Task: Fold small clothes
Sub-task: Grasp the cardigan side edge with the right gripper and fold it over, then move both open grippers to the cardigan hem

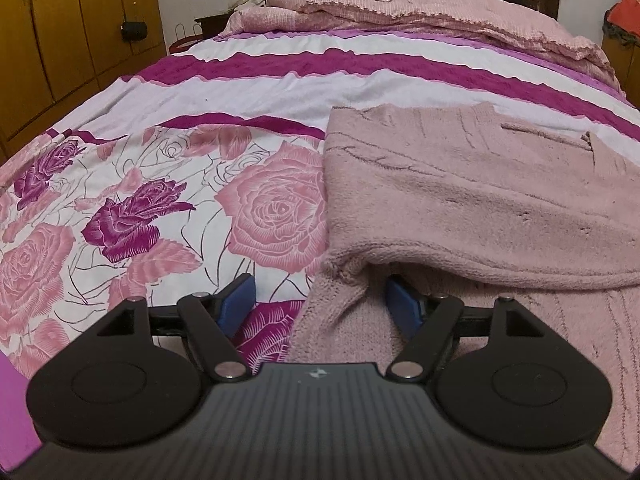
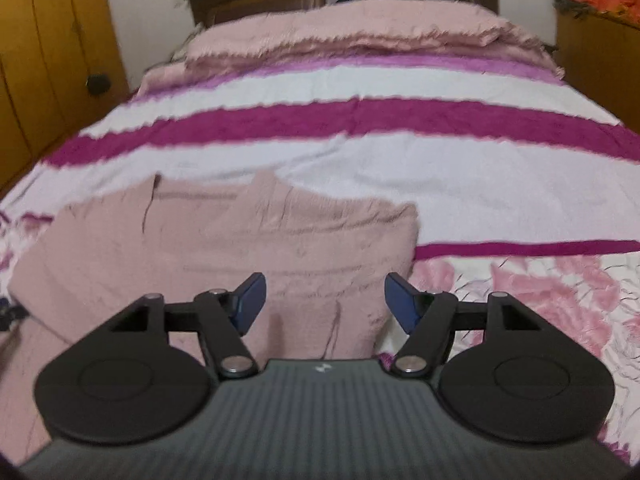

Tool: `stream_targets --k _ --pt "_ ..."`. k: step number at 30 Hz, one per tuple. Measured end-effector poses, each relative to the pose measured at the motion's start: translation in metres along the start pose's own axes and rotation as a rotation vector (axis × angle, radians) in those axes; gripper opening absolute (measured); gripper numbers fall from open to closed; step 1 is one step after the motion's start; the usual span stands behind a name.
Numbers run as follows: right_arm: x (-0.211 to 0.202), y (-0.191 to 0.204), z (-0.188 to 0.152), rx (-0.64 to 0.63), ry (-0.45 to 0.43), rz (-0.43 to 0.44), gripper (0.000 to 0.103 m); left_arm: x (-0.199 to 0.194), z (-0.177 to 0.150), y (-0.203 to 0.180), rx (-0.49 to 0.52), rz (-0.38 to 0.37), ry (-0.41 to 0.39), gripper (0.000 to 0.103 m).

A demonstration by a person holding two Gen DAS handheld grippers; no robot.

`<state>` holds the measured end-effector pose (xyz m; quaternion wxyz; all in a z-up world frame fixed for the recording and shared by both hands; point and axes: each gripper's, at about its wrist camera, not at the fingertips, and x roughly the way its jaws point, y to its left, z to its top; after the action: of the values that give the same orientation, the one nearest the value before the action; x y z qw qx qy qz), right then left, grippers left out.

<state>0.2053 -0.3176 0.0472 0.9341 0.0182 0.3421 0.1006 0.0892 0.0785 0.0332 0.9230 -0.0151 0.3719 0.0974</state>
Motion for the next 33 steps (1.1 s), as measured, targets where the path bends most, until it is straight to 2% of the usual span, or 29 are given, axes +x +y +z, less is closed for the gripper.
stream_targets --k 1,3,4,6,7,9,13,16,19,22,24,26,28,33 --pt "0.003 0.002 -0.002 -0.006 0.010 0.010 0.066 0.000 0.000 0.000 0.001 0.000 -0.001 0.079" --pt "0.010 0.004 -0.004 -0.024 0.042 0.020 0.051 0.001 -0.001 0.001 0.002 0.000 -0.002 0.079" --pt "0.013 0.007 -0.006 -0.031 0.061 0.024 0.038 0.001 -0.001 0.001 0.002 0.000 -0.002 0.079" --pt "0.010 0.012 -0.009 -0.048 0.046 0.014 0.023 0.001 -0.001 0.001 0.003 0.002 -0.004 0.079" --pt "0.006 0.015 -0.009 -0.062 0.024 0.018 0.011 0.001 -0.002 0.001 0.004 0.003 -0.006 0.079" --pt "-0.010 0.023 -0.008 -0.106 -0.070 0.018 0.011 0.001 -0.002 0.001 0.005 0.004 -0.010 0.079" --pt "-0.022 0.033 0.001 -0.166 -0.187 -0.075 0.010 0.002 -0.002 0.000 0.001 0.007 -0.015 0.080" --pt "-0.002 0.024 0.004 -0.128 -0.147 -0.147 0.010 0.004 -0.002 0.000 0.003 0.010 -0.017 0.080" --pt "0.034 0.016 -0.005 -0.115 -0.022 -0.187 0.011 0.005 -0.002 0.000 0.004 0.009 -0.021 0.082" --pt "0.041 0.019 -0.011 -0.119 -0.051 -0.206 0.014 0.006 -0.002 0.002 -0.001 0.005 -0.022 0.083" --pt "0.034 0.019 -0.007 -0.092 -0.053 -0.212 0.021 0.005 -0.001 0.003 0.000 0.005 -0.020 0.083" --pt "0.021 0.018 -0.005 -0.058 -0.052 -0.198 0.045 0.003 0.000 0.004 0.006 0.007 -0.012 0.083" --pt "-0.001 0.016 -0.004 -0.014 -0.075 -0.168 0.053 -0.003 0.001 0.005 0.011 0.007 0.000 0.083" --pt "-0.062 0.019 -0.011 0.032 -0.126 -0.095 0.053 -0.032 0.000 0.016 0.022 0.020 0.007 0.083"
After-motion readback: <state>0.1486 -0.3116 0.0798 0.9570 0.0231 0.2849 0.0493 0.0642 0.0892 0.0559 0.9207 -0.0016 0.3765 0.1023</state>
